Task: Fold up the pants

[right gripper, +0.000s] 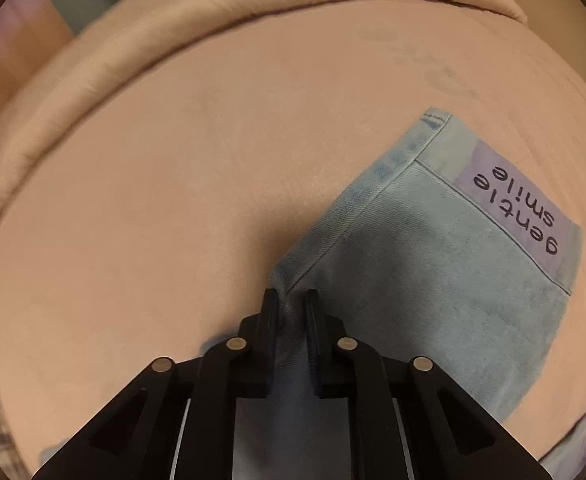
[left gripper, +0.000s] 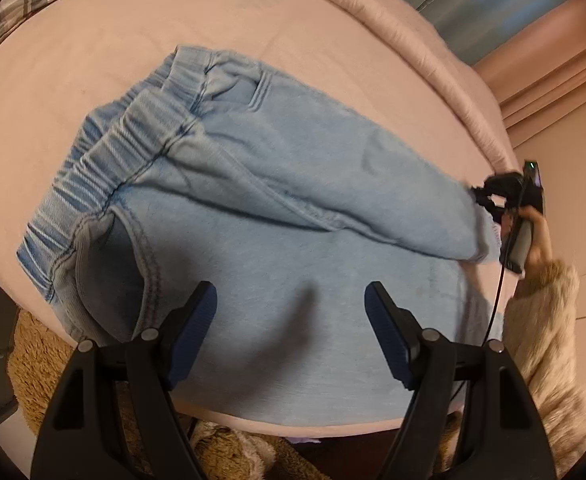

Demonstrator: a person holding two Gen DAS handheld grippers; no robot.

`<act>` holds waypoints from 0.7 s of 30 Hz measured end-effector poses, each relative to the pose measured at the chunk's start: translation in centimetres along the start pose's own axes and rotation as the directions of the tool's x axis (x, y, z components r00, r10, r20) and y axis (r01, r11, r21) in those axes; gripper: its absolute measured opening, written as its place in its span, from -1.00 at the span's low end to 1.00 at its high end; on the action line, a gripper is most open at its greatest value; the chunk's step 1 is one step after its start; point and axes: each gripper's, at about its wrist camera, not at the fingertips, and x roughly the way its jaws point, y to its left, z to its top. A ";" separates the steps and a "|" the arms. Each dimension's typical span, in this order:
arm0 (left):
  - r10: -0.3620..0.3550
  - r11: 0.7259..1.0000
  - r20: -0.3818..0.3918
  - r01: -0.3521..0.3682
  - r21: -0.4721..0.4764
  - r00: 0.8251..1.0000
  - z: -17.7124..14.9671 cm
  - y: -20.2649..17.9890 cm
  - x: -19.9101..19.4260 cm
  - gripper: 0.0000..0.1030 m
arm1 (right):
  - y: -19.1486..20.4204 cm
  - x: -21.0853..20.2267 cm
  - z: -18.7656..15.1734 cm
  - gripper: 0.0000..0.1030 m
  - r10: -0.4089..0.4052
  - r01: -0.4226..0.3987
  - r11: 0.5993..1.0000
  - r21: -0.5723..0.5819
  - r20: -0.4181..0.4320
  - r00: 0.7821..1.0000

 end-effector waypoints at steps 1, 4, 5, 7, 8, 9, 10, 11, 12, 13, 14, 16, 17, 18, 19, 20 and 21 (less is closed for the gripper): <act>-0.004 1.000 0.011 0.004 0.004 1.000 0.3 -0.2 -0.4 0.50 | -0.6 -1.0 -0.2 -0.80 0.014 -0.014 1.000 -0.003 0.019 1.000; -0.015 1.000 0.050 0.014 0.015 0.999 0.9 -1.1 -1.3 0.50 | -3.1 -7.0 -2.4 -0.82 0.145 -0.145 0.989 -0.007 0.125 0.982; -0.024 1.000 0.059 0.023 0.015 0.998 1.2 -1.3 -1.6 0.51 | -3.9 -8.6 -3.2 -0.82 0.186 -0.187 0.982 -0.005 0.148 0.971; -0.056 0.998 0.064 0.056 0.012 0.996 1.9 -2.1 -1.8 0.58 | -6.2 -12.6 -6.5 -0.82 0.293 -0.295 0.955 -0.020 0.206 0.934; -0.075 0.997 0.062 0.074 0.014 0.995 2.2 -2.5 -1.8 0.62 | -7.3 -14.1 -8.4 -0.82 0.322 -0.325 0.945 -0.023 0.224 0.920; -0.088 0.996 0.061 0.087 0.015 0.994 2.4 -2.9 -1.6 0.67 | -9.0 -15.4 -10.4 -0.82 0.342 -0.346 0.938 -0.028 0.237 0.909; -0.104 0.995 0.064 0.103 0.016 0.993 2.7 -3.3 -1.5 0.68 | -10.2 -16.1 -12.2 -0.82 0.352 -0.357 0.934 -0.022 0.248 0.903; -0.116 0.993 0.069 0.115 0.018 0.991 3.3 -4.0 -1.2 0.68 | -11.6 -16.2 -13.9 -0.82 0.351 -0.358 0.933 -0.015 0.244 0.904; -0.120 0.993 0.072 0.119 0.020 0.990 3.7 -4.6 -0.9 0.68 | -11.7 -15.6 -15.2 -0.82 0.350 -0.357 0.934 -0.011 0.232 0.908; -0.125 0.992 0.078 0.124 0.026 0.989 4.1 -4.9 -0.4 0.67 | -12.6 -15.0 -16.5 -0.82 0.349 -0.359 0.933 0.005 0.218 0.911; -0.130 0.991 0.080 0.128 0.034 0.988 4.8 -5.1 0.2 0.67 | -12.9 -14.3 -17.0 -0.82 0.346 -0.356 0.934 0.017 0.199 0.917; -0.112 0.993 0.071 0.110 0.035 0.991 5.9 -5.9 1.9 0.64 | -13.0 -13.3 -16.6 -0.82 0.323 -0.331 0.943 0.029 0.152 0.934; -0.088 0.996 0.060 0.086 0.025 0.994 6.7 -6.2 3.3 0.63 | -13.3 -12.5 -16.9 -0.82 0.313 -0.322 0.945 0.049 0.133 0.940; -0.065 0.998 0.049 0.064 0.017 0.997 7.3 -6.3 4.6 0.57 | -13.5 -11.7 -16.9 -0.82 0.314 -0.322 0.945 0.064 0.114 0.943; -0.039 0.999 0.032 0.038 0.006 0.999 7.9 -6.3 5.8 0.52 | -13.5 -11.7 -17.2 -0.82 0.311 -0.320 0.945 0.074 0.105 0.945; -0.012 1.000 0.013 0.012 -0.006 1.000 8.5 -6.2 7.2 0.47 | -13.7 -11.1 -17.4 -0.82 0.307 -0.315 0.945 0.086 0.093 0.947; 0.008 1.000 -0.004 -0.008 -0.023 1.000 9.0 -5.9 8.5 0.26 | -13.4 -11.4 -17.5 -0.82 0.304 -0.312 0.946 0.084 0.091 0.948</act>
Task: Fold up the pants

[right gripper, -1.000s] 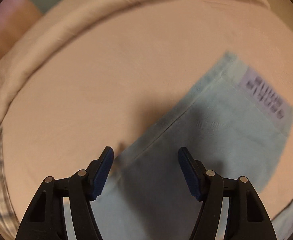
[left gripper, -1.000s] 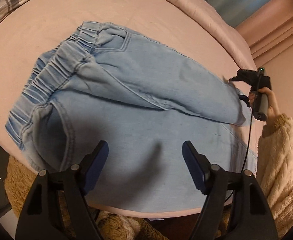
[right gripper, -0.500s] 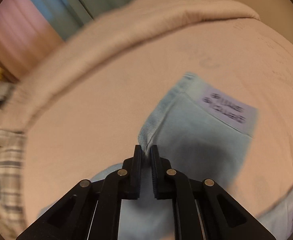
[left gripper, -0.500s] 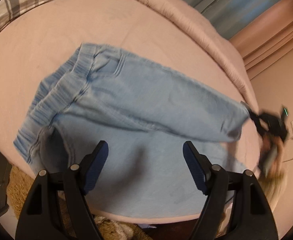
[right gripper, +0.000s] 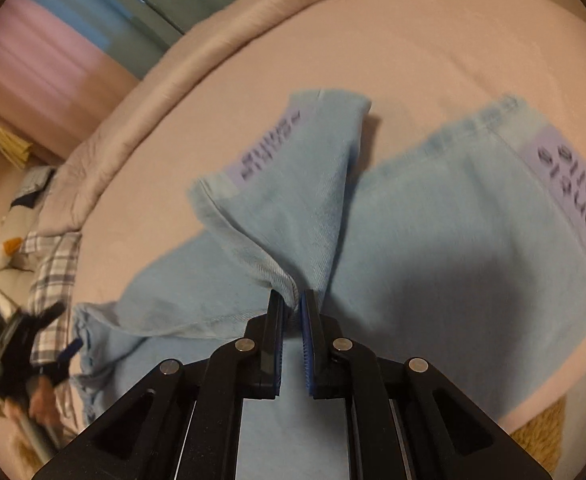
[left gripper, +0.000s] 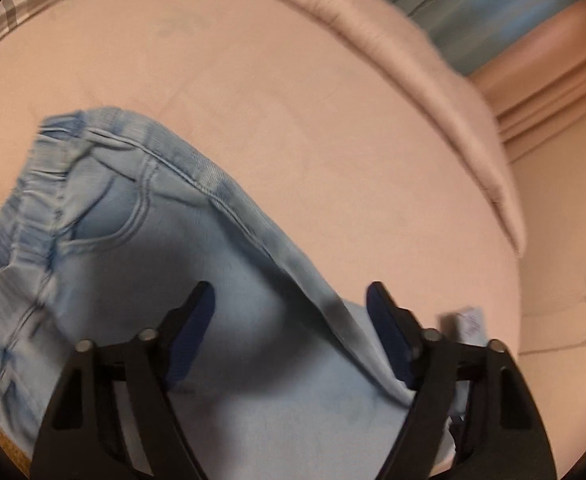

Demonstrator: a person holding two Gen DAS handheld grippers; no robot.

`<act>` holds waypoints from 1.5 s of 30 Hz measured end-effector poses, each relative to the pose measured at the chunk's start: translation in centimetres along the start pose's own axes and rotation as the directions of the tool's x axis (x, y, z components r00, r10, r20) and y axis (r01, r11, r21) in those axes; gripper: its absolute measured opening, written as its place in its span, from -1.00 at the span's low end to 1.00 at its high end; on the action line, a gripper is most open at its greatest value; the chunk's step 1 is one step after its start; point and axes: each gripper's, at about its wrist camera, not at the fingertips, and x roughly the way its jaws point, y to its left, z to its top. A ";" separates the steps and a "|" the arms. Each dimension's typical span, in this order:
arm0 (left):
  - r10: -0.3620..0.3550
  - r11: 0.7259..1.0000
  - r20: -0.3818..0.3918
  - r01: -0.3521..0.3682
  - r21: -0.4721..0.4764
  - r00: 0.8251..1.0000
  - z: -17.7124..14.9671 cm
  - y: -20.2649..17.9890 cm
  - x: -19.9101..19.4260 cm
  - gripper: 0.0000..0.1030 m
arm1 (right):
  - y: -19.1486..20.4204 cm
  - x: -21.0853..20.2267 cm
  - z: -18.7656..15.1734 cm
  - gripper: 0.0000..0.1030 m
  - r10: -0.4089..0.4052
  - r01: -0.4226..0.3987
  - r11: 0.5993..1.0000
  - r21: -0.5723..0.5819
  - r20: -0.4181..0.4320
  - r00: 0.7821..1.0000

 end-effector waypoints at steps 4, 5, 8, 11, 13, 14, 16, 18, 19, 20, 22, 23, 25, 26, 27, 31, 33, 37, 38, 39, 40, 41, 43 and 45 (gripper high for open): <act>-0.050 0.998 -0.042 0.049 -0.037 0.998 0.9 0.9 2.1 -0.66 | 1.4 -0.2 -0.7 -0.82 -0.006 0.006 1.000 -0.014 0.004 1.000; -0.056 0.998 -0.046 0.054 -0.046 0.997 0.7 1.1 1.9 -0.70 | 1.5 -0.1 -0.4 -0.82 -0.001 0.001 1.000 -0.007 0.001 1.000; -0.064 0.998 -0.009 0.064 -0.006 0.998 -0.6 0.9 -0.8 -0.82 | 1.1 -0.7 -0.7 -0.82 -0.004 0.004 1.000 -0.017 0.008 1.000; -0.156 0.987 0.047 0.155 0.035 0.987 -3.3 0.4 -6.0 -0.83 | 0.9 -2.8 -1.1 -0.82 -0.033 0.036 0.998 -0.057 0.061 0.998; -0.196 0.979 0.062 0.192 0.076 0.979 -5.2 0.3 -8.7 -0.82 | 1.8 -3.9 -1.3 -0.82 -0.057 0.067 0.994 -0.088 0.110 0.992; -0.207 0.974 0.067 0.200 0.105 0.976 -6.8 0.3 -10.2 -0.83 | 2.4 -5.2 -1.3 -0.82 -0.075 0.093 0.989 -0.115 0.147 0.986; -0.205 0.968 0.050 0.196 0.155 0.977 -10.1 0.7 -11.9 -0.83 | 2.5 -6.6 -1.7 -0.82 -0.096 0.123 0.982 -0.144 0.184 0.978; -0.179 0.968 0.001 0.176 0.178 0.984 -12.6 1.7 -11.6 -0.83 | 2.3 -7.6 -2.2 -0.82 -0.122 0.155 0.974 -0.162 0.199 0.972; -0.162 0.972 -0.027 0.164 0.170 0.986 -13.7 2.6 -11.1 -0.82 | 1.9 -7.6 -2.6 -0.82 -0.140 0.172 0.972 -0.160 0.191 0.972; -0.155 0.974 -0.052 0.161 0.157 0.987 -14.3 3.4 -10.5 -0.82 | 1.4 -7.2 -2.9 -0.82 -0.151 0.179 0.972 -0.154 0.175 0.973; -0.142 0.984 -0.115 0.153 0.096 0.983 -15.3 5.5 -8.7 -0.80 | 0.5 -6.2 -3.4 -0.82 -0.171 0.190 0.971 -0.142 0.138 0.976; -0.133 0.987 -0.127 0.144 0.078 0.983 -15.4 6.3 -8.1 -0.78 | -0.3 -5.3 -3.8 -0.82 -0.187 0.200 0.972 -0.127 0.109 0.976; -0.070 0.994 -0.120 0.079 0.072 0.990 -15.3 7.3 -7.7 -0.62 | -1.2 -4.3 -4.2 -0.82 -0.197 0.205 0.972 -0.111 0.078 0.977; -0.059 0.996 -0.109 0.065 0.057 0.992 -15.1 7.9 -7.8 -0.54 | -1.5 -3.9 -4.2 -0.82 -0.206 0.212 0.971 -0.106 0.072 0.976; -0.056 0.997 -0.097 0.061 0.041 0.994 -14.8 7.9 -8.1 -0.42 | -1.9 -3.8 -4.4 -0.82 -0.209 0.215 0.971 -0.102 0.065 0.976; 0.022 0.998 0.010 -0.021 -0.053 1.000 -13.2 11.3 -10.3 -0.04 | -2.1 -3.8 -4.2 -0.82 -0.192 0.197 0.976 -0.097 0.060 0.980; 0.060 0.994 0.044 -0.055 -0.096 0.997 -12.5 12.7 -11.4 0.00 | -2.1 -4.2 -4.2 -0.82 -0.183 0.189 0.977 -0.099 0.066 0.981; 0.069 0.990 0.056 -0.062 -0.125 0.996 -11.7 14.3 -12.2 -0.52 | -1.3 -4.2 -4.2 -0.82 -0.199 0.207 0.970 -0.125 0.079 0.977; 0.070 0.991 0.043 -0.065 -0.118 0.997 -11.8 14.4 -12.1 -0.55 | -1.4 -4.3 -4.4 -0.82 -0.206 0.215 0.968 -0.132 0.078 0.975; 0.068 0.991 0.023 -0.064 -0.121 0.997 -12.0 14.5 -11.9 -0.61 | -1.3 -4.1 -4.4 -0.82 -0.217 0.226 0.964 -0.140 0.076 0.973; 0.076 0.990 0.011 -0.074 -0.118 0.997 -12.3 15.0 -11.9 -0.62 | -1.2 -3.8 -4.5 -0.82 -0.233 0.241 0.959 -0.149 0.071 0.970; 0.096 0.990 -0.005 -0.096 -0.103 0.995 -12.6 15.1 -11.5 -0.63 | -1.1 -3.6 -4.5 -0.82 -0.245 0.253 0.954 -0.161 0.065 0.967; 0.106 0.990 -0.016 -0.107 -0.094 0.994 -12.7 15.5 -10.8 -0.62 | -0.6 -3.4 -4.5 -0.82 -0.276 0.282 0.938 -0.202 0.059 0.959; 0.106 0.988 -0.014 -0.106 -0.112 0.994 -12.5 15.7 -10.6 -0.59 | 0.2 -3.5 -4.4 -0.80 -0.303 0.308 0.916 -0.258 0.062 0.951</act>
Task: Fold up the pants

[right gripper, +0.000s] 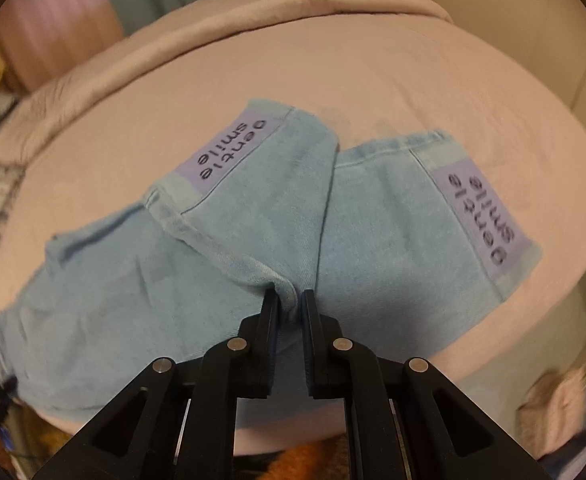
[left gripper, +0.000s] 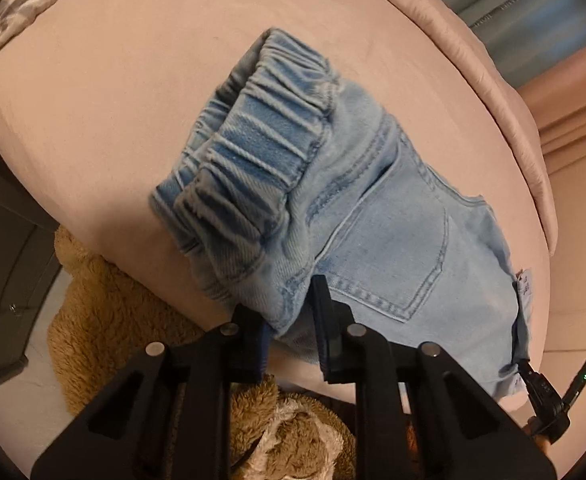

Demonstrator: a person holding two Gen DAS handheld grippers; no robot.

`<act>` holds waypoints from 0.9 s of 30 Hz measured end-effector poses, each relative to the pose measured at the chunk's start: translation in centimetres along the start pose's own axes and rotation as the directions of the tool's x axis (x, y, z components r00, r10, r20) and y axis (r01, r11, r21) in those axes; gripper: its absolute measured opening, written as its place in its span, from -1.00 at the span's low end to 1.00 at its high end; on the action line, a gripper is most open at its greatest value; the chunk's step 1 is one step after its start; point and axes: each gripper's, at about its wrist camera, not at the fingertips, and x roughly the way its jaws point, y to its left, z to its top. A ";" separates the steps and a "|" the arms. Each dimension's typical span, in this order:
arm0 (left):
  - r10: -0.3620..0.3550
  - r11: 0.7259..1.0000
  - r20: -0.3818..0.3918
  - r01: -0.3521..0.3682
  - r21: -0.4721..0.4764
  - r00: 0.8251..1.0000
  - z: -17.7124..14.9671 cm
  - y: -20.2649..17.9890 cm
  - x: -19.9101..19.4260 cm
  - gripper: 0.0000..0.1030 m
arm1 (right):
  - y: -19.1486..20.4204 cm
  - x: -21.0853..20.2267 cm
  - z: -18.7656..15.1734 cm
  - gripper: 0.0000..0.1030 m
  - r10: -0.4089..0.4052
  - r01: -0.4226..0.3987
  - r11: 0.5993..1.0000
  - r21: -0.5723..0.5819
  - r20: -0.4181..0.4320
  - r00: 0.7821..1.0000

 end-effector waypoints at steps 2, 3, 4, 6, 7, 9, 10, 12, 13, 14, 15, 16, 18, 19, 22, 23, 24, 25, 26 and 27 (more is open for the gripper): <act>0.005 1.000 -0.007 -0.005 -0.002 1.000 0.2 0.1 0.1 -0.58 | 1.1 -0.5 0.6 -0.57 -0.037 0.038 0.997 -0.063 0.012 0.999; 0.006 1.000 -0.011 -0.006 0.001 1.000 0.4 0.2 0.1 -0.58 | 1.7 -0.6 0.9 -0.27 -0.053 0.055 0.994 -0.097 0.018 0.998; 0.004 1.000 -0.013 -0.004 0.001 1.000 0.6 0.2 0.0 -0.58 | 2.3 -0.7 1.1 -0.13 -0.059 0.062 0.991 -0.122 0.027 0.998; -0.005 1.000 -0.014 0.005 -0.002 1.000 0.7 0.3 0.0 -0.58 | 4.2 -0.6 1.7 -0.01 -0.059 0.069 0.977 -0.202 0.055 0.997; -0.008 1.000 -0.014 0.008 0.000 1.000 0.8 0.0 0.3 -0.58 | 4.9 -0.4 1.9 -0.01 -0.058 0.070 0.971 -0.230 0.055 0.997; -0.011 1.000 -0.012 0.011 0.002 1.000 0.7 0.3 0.2 -0.57 | 6.9 1.1 2.4 -0.01 -0.051 0.061 0.953 -0.297 0.042 0.998; -0.012 1.000 -0.010 0.012 0.005 1.000 0.7 0.4 0.1 -0.57 | 7.6 1.7 2.7 -0.01 -0.054 0.062 0.948 -0.314 0.032 0.998; -0.017 1.000 -0.009 0.017 0.006 1.000 0.6 0.6 0.0 -0.57 | 9.1 3.7 3.3 -0.29 -0.068 0.073 0.934 -0.349 0.025 0.997; -0.019 1.000 -0.010 0.019 0.006 1.000 0.6 0.7 0.1 -0.57 | 9.3 4.4 3.7 -0.56 -0.082 0.088 0.932 -0.351 0.031 0.996; -0.022 1.000 -0.012 0.022 0.005 1.000 0.6 0.8 0.0 -0.57 | 9.3 4.9 4.0 -0.76 -0.087 0.091 0.936 -0.340 0.028 0.996; -0.025 1.000 -0.014 0.025 0.003 1.000 0.7 1.0 0.0 -0.57 | 8.9 5.2 4.6 -0.76 -0.072 0.077 0.952 -0.297 0.025 0.997; -0.030 1.000 -0.016 0.030 0.001 0.999 0.7 1.2 -0.1 -0.57 | 8.2 4.8 5.1 -0.77 -0.049 0.054 0.968 -0.246 0.029 0.998; -0.038 0.999 -0.018 0.038 -0.003 0.999 0.7 1.3 0.0 -0.57 | 6.3 2.7 5.7 -0.78 0.009 0.004 0.988 -0.152 0.086 0.996; -0.039 0.999 -0.020 0.039 -0.003 0.999 0.7 1.3 0.0 -0.57 | 5.4 1.7 5.8 -0.78 0.018 -0.004 0.993 -0.114 0.115 0.993; -0.030 1.000 -0.026 0.030 0.001 0.999 0.9 1.2 0.0 -0.57 | 0.4 -2.3 5.9 -0.78 0.002 -0.016 0.998 0.061 0.225 0.974; -0.025 1.000 -0.028 0.025 0.001 0.999 0.9 1.2 0.0 -0.57 | -1.9 -3.6 5.6 -0.78 -0.020 -0.013 0.991 0.130 0.253 0.967; -0.023 1.000 -0.029 0.023 0.002 0.999 0.9 1.1 0.0 -0.57 | -3.5 -4.4 5.0 -0.78 -0.039 -0.009 0.984 0.176 0.266 0.963; -0.020 1.000 -0.029 0.021 0.003 0.999 0.9 1.1 0.0 -0.57 | -4.6 -4.8 4.6 -0.78 -0.054 -0.004 0.978 0.208 0.272 0.961; -0.019 1.000 -0.029 0.019 0.003 0.999 0.9 1.1 -0.1 -0.57 | -6.2 -5.2 3.8 -0.79 -0.080 0.010 0.968 0.253 0.269 0.960; -0.018 1.000 -0.029 0.018 0.004 0.999 0.9 1.0 -0.1 -0.57 | -7.3 -5.3 3.2 -0.79 -0.095 0.019 0.960 0.281 0.260 0.961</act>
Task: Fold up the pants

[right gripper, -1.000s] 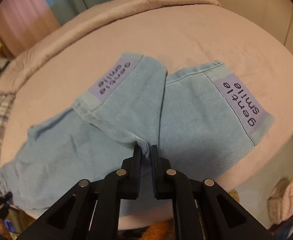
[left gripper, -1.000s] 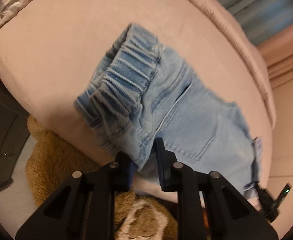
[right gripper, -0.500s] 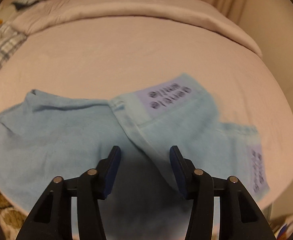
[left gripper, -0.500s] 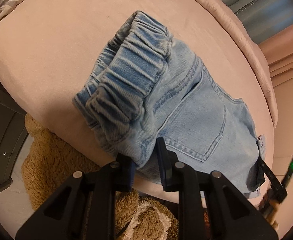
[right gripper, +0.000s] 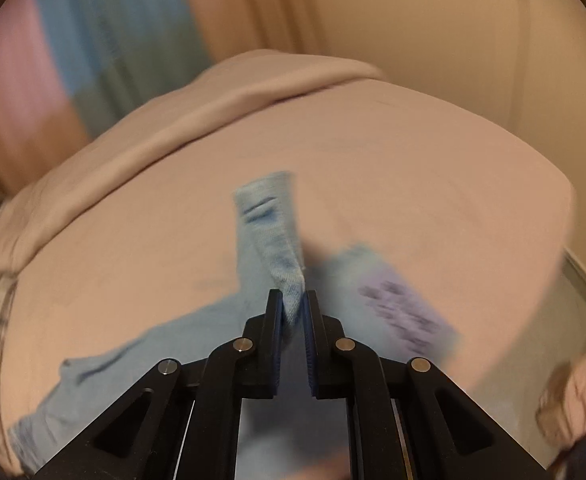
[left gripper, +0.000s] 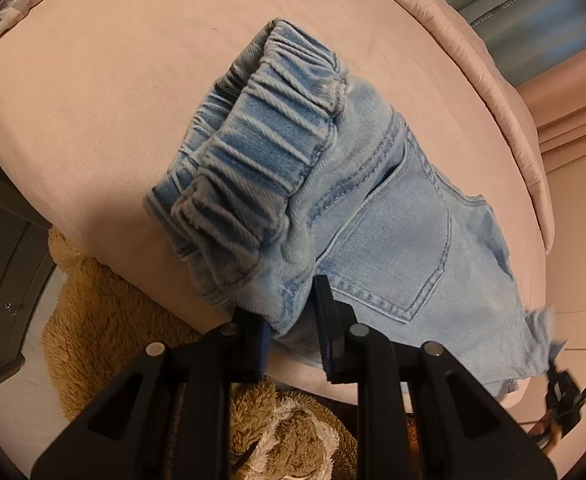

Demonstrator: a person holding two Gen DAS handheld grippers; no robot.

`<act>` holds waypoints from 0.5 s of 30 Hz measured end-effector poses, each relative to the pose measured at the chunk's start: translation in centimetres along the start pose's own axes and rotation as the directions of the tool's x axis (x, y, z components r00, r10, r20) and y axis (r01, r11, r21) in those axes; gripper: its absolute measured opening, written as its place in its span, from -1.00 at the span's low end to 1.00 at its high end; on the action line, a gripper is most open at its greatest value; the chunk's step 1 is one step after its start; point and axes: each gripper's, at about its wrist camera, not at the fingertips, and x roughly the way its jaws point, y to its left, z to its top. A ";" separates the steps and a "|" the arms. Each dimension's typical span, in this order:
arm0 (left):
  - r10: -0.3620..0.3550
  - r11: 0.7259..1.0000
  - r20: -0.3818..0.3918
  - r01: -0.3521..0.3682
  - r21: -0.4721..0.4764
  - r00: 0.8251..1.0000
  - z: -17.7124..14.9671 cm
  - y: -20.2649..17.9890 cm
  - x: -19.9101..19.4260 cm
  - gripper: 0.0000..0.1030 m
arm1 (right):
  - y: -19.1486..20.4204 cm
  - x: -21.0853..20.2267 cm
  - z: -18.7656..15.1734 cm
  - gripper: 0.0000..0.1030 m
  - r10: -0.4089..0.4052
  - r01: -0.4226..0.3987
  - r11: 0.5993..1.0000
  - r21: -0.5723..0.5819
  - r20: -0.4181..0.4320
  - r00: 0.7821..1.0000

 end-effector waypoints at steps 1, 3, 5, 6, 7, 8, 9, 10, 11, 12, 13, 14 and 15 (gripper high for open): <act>0.002 1.000 -0.002 -0.002 0.000 1.000 0.0 0.0 0.0 -0.57 | -1.5 0.2 -0.5 -0.79 -0.015 0.016 0.999 0.032 -0.018 1.000; 0.003 1.000 -0.005 -0.003 -0.002 1.000 0.1 -0.1 0.0 -0.57 | -3.2 1.1 -1.7 -0.87 -0.044 0.050 0.996 0.071 -0.072 0.996; 0.004 1.000 -0.008 -0.004 -0.002 1.000 0.1 -0.1 0.1 -0.57 | -4.7 2.7 -3.1 -0.87 -0.092 0.105 0.990 0.089 -0.137 0.986; 0.003 1.000 -0.008 -0.003 -0.002 1.000 0.1 -0.1 0.1 -0.57 | -5.1 3.4 -3.5 -0.87 -0.096 0.113 0.988 0.105 -0.159 0.983; 0.003 1.000 -0.007 -0.003 -0.002 1.000 0.1 -0.1 0.1 -0.57 | -5.3 4.1 -4.0 -0.87 -0.088 0.110 0.986 0.121 -0.180 0.980; 0.004 1.000 -0.007 -0.004 -0.002 1.000 0.1 -0.1 0.1 -0.57 | -5.6 4.5 -4.2 -0.88 -0.078 0.105 0.985 0.133 -0.193 0.978; 0.004 1.000 -0.007 -0.004 -0.003 1.000 0.1 -0.1 0.1 -0.57 | -5.8 4.8 -4.2 -0.88 -0.065 0.096 0.984 0.150 -0.200 0.978; 0.004 1.000 -0.007 -0.004 -0.002 1.000 0.1 -0.1 0.0 -0.57 | -5.9 4.8 -4.1 -0.88 -0.055 0.088 0.983 0.158 -0.201 0.978; 0.004 1.000 -0.005 -0.004 0.000 1.000 0.1 -0.1 0.1 -0.57 | -6.0 4.7 -3.8 -0.88 -0.036 0.070 0.983 0.168 -0.200 0.979; 0.004 1.000 -0.005 -0.004 0.001 1.000 0.1 -0.1 0.0 -0.57 | -6.3 4.4 -3.6 -0.88 -0.017 0.054 0.982 0.180 -0.199 0.980; 0.003 1.000 -0.004 -0.003 0.001 1.000 0.1 -0.1 0.1 -0.57 | -6.4 4.3 -3.4 -0.87 0.000 0.039 0.980 0.194 -0.197 0.980; 0.003 1.000 -0.005 -0.003 0.001 1.000 0.2 -0.1 0.1 -0.57 | -6.8 4.0 -3.1 -0.87 0.028 0.015 0.976 0.218 -0.194 0.981; 0.002 1.000 -0.005 -0.002 0.001 1.000 0.2 -0.1 0.1 -0.57 | -7.4 3.7 -3.1 -0.87 0.035 0.008 0.973 0.231 -0.185 0.982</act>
